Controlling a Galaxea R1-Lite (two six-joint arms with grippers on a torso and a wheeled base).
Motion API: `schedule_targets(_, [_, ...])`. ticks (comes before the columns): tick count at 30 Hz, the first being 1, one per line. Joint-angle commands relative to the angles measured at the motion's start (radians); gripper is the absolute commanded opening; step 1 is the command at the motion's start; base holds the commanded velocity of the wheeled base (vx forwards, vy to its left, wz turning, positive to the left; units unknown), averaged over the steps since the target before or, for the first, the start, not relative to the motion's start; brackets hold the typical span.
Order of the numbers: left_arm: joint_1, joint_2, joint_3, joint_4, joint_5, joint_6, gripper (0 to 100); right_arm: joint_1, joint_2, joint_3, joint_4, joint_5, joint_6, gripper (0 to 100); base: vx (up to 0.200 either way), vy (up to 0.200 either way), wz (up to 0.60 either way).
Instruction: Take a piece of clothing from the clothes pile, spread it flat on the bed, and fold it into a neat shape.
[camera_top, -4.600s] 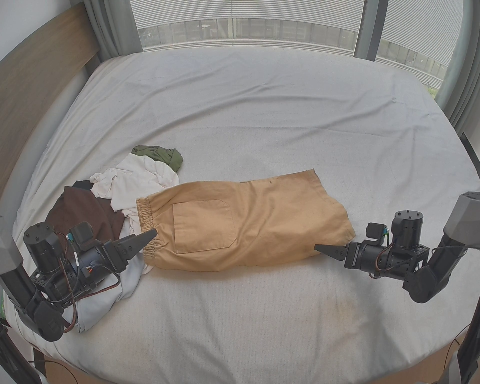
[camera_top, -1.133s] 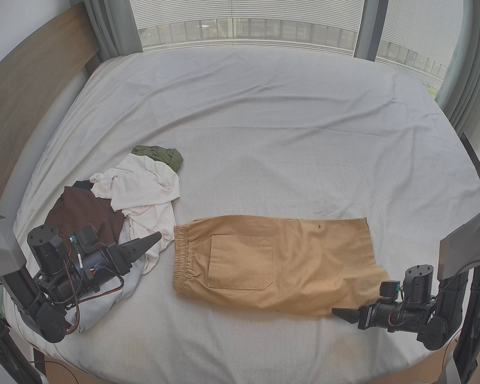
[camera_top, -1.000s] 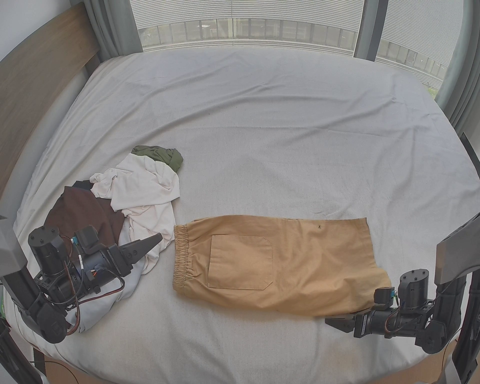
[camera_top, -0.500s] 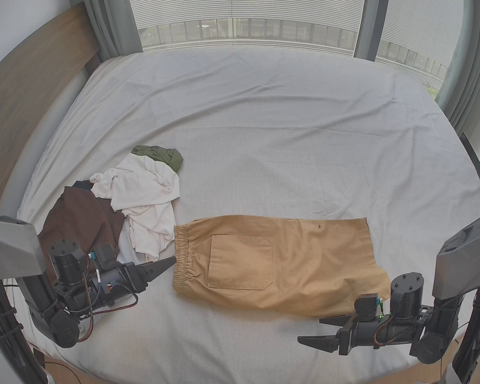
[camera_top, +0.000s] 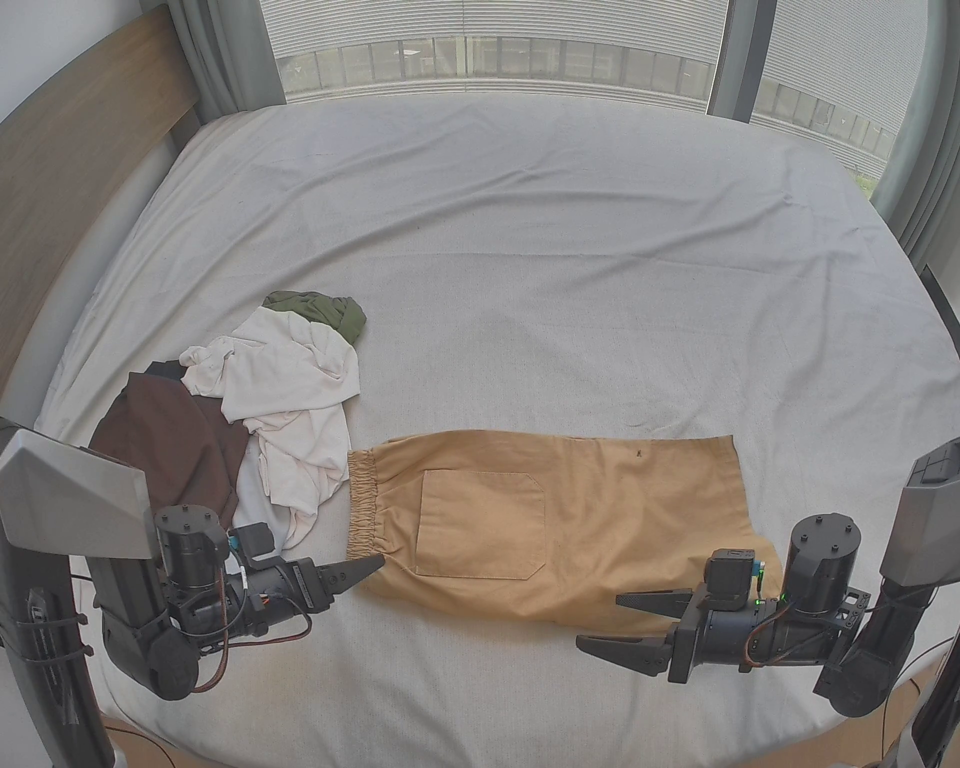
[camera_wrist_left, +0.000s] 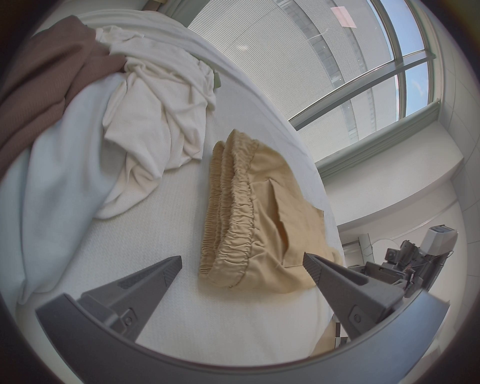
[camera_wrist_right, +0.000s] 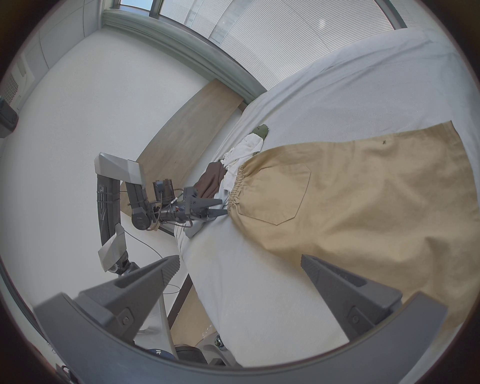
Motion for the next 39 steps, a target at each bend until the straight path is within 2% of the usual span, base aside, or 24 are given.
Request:
schedule_targets(1, [-0.013,0.081,-0.036,-0.001,0.016,-0.003,100,-0.004,-0.016,-0.005,0.000,-0.002,0.001,100,0.000,0.000,0.00])
schedule_targets(5, [-0.019,0.105,-0.065,-0.001,0.030,-0.018,100,-0.005,-0.029,-0.006,0.000,-0.002,0.001,100,0.000,0.000,0.00])
schedule_targets(11, [-0.061,0.108,-0.113,-0.001,0.032,-0.153,100,-0.008,-0.035,-0.006,0.000,-0.002,-0.002,100,0.000,0.000,0.00])
schedule_targets(15, [-0.064,0.102,-0.136,-0.001,0.032,-0.210,100,-0.007,-0.035,-0.006,0.000,-0.002,-0.002,100,0.000,0.000,0.00])
schedule_targets(18, [-0.064,0.096,-0.159,-0.002,0.032,-0.300,100,-0.005,-0.033,-0.006,0.000,-0.002,-0.004,100,0.000,0.000,0.00])
schedule_targets(25, [-0.056,0.070,-0.205,-0.002,0.033,-0.406,100,-0.005,-0.030,-0.005,0.000,-0.002,-0.004,100,0.000,0.000,0.00])
schedule_targets(38, [-0.059,0.072,-0.214,-0.002,0.061,-0.421,100,-0.001,-0.027,-0.003,0.000,0.000,-0.004,100,0.000,0.000,0.00])
schedule_targets(39, [-0.061,0.073,-0.212,-0.002,0.061,-0.421,0,-0.001,-0.027,-0.003,0.000,0.000,-0.006,100,0.000,0.000,0.00])
